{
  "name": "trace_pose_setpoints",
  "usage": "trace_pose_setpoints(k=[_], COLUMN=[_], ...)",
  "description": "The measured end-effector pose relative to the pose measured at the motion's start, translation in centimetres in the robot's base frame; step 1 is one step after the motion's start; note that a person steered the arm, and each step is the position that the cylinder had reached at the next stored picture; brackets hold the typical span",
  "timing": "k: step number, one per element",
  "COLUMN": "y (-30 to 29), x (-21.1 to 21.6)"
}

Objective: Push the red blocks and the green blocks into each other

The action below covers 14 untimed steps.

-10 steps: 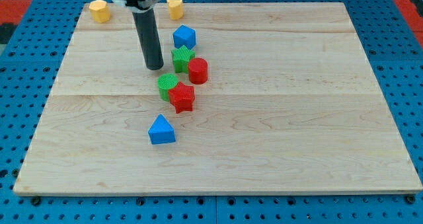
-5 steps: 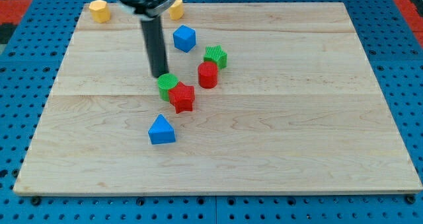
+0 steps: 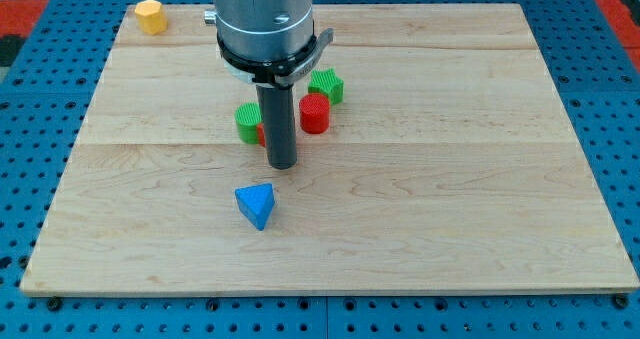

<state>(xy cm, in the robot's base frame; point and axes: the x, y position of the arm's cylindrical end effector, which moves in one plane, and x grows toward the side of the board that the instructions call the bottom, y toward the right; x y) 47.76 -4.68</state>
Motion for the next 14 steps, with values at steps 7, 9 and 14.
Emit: trace_pose_setpoints(k=[7, 9, 14], y=[-4.7, -5.0, 2.5], x=[-7.6, -7.0, -13.8])
